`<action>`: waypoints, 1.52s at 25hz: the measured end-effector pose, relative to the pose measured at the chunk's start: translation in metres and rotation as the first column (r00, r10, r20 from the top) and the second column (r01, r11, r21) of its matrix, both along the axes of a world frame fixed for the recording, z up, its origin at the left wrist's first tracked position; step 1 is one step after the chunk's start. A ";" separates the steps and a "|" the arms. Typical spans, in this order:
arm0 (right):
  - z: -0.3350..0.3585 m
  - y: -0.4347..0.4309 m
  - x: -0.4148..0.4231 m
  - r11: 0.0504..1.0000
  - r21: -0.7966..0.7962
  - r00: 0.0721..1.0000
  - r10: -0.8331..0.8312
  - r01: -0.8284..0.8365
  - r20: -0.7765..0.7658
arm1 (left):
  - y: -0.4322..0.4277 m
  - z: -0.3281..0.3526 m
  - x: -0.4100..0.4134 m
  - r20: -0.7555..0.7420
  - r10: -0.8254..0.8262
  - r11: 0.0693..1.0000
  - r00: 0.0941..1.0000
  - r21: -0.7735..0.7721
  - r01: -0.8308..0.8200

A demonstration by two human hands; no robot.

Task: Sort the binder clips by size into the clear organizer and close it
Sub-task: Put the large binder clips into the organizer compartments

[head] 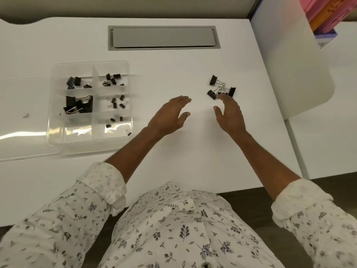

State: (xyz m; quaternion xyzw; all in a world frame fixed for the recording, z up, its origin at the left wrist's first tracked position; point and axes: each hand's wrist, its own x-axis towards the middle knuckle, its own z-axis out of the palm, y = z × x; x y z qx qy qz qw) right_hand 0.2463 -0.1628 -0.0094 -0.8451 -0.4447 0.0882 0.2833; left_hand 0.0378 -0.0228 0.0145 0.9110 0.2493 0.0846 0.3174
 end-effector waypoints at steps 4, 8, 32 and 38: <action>-0.004 0.005 0.052 0.969 -0.215 0.990 0.131 -0.118 0.044 | -0.021 -0.005 0.035 -0.053 0.012 1.000 0.999 -0.010 -0.012; -0.017 0.002 0.071 0.919 -0.314 0.955 0.280 -0.237 0.099 | -0.025 -0.008 0.068 -0.102 0.013 1.000 0.995 0.009 -0.012; -0.007 -0.052 0.043 0.916 0.016 0.320 -0.122 0.400 -0.940 | -0.052 -0.038 0.086 0.003 0.572 0.668 0.820 -0.583 -0.463; 0.004 -0.047 0.007 0.911 -0.106 -0.264 0.004 0.400 -0.965 | -0.057 -0.016 0.026 -0.151 0.762 0.053 0.629 -0.955 -0.293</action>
